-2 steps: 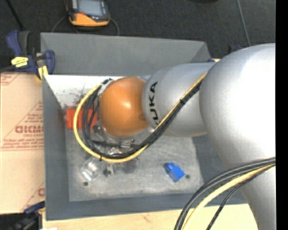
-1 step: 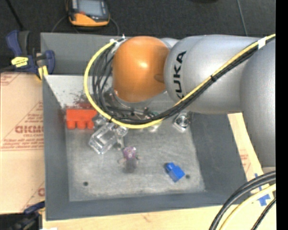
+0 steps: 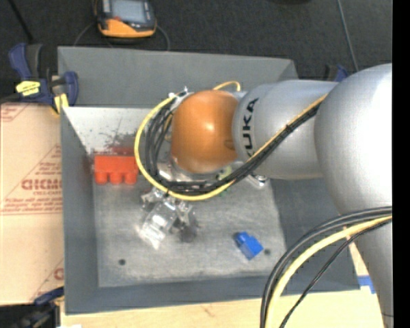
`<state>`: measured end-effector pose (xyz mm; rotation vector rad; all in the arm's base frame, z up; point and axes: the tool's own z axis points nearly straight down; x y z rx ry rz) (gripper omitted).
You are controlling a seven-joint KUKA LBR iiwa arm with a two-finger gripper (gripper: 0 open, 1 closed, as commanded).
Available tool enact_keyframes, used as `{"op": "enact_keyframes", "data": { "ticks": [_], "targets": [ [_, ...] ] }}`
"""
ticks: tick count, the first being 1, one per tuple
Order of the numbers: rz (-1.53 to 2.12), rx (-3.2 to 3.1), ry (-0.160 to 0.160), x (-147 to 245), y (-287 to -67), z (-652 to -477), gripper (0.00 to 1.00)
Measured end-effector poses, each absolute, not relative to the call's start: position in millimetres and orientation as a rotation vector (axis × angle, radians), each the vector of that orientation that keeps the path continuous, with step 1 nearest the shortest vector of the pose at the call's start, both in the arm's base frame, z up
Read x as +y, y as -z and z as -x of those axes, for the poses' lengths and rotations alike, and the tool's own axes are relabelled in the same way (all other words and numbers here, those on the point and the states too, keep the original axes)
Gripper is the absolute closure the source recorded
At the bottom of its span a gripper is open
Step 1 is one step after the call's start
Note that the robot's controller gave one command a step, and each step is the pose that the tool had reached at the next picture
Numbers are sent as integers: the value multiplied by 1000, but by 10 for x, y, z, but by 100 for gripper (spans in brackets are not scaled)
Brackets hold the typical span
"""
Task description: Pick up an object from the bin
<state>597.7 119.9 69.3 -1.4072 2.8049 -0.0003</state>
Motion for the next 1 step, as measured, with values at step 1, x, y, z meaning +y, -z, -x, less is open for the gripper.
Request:
{"op": "enact_keyframes", "data": {
  "ticks": [1],
  "targets": [
    [1403,2800,6,1006,-2128,-6145,100]
  ]
}}
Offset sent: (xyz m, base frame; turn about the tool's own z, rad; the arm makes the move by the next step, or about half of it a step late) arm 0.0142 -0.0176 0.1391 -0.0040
